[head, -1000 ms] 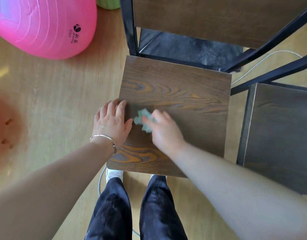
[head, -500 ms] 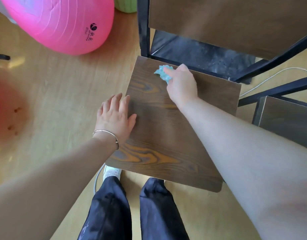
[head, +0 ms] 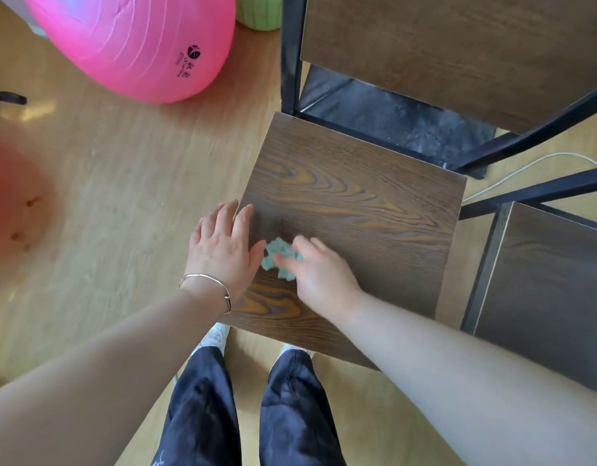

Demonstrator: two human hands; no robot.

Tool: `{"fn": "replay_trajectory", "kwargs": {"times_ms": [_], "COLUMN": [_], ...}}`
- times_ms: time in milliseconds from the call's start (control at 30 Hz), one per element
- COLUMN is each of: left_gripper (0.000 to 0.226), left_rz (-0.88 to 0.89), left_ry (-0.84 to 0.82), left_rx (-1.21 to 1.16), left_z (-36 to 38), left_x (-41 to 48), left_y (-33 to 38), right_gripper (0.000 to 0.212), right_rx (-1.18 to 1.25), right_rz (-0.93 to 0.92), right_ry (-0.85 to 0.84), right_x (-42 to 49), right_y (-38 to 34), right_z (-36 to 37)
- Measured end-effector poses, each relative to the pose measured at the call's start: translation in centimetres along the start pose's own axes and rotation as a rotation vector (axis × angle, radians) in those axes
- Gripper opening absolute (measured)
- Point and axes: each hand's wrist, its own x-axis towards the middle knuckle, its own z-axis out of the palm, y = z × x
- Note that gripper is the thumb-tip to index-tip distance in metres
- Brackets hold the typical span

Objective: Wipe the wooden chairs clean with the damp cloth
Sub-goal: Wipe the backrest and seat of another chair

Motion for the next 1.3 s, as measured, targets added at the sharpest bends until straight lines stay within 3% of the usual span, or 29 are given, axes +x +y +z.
{"fn": "replay_trajectory", "kwargs": {"times_ms": [133,233,333,400,467,567,733,833,967,1133,1233,1300], "left_gripper": [0.06,0.06,0.06,0.06,0.059,0.06,0.061,0.061,0.061,0.063,0.062,0.061], "left_rz": [0.049,0.081,0.106,0.13,0.143,0.135,0.129,0.137,0.114,0.165,0.261,0.279], "left_ry": [-0.013,0.002,0.006,0.008,0.0,-0.012,-0.008,-0.029,-0.063,-0.067,-0.057,-0.042], "left_rx": [0.035,0.054,0.052,0.055,0.065,0.074,0.077,0.098,0.115,0.069,0.017,-0.021], "left_z": [-0.1,-0.2,-0.2,0.0,0.2,0.5,0.7,0.7,0.7,0.1,-0.3,-0.4], "left_x": [-0.1,0.0,0.2,0.3,0.5,0.8,1.2,1.0,0.3,-0.6,-1.1,-1.2], "left_y": [0.7,1.4,2.2,2.8,3.3,4.1,4.4,4.2,3.9,6.0,8.5,9.8], "right_gripper": [0.034,0.028,0.048,0.046,0.041,0.038,0.015,0.01,0.042,0.046,0.035,0.046], "right_rx": [-0.006,0.207,0.22,0.208,0.164,0.144,0.229,0.217,0.13,0.088,0.163,0.204], "right_rz": [-0.088,0.086,0.362,0.614,0.797,0.891,0.785,0.598,0.338,0.15,0.183,0.284], "right_ry": [-0.034,0.074,0.475,0.606,0.639,0.569,0.55,0.413,0.24,0.178,0.179,0.251], "right_x": [-3.4,-3.4,-2.6,-2.3,-2.0,-1.2,0.0,-0.7,-3.3,-6.5,-7.5,-8.0], "right_y": [0.1,2.1,7.3,11.1,14.3,16.2,13.4,9.5,4.8,2.2,3.3,5.2], "right_z": [1.5,0.1,-4.3,-8.0,-10.3,-11.0,-7.7,-4.2,0.7,3.3,3.1,1.9]}}
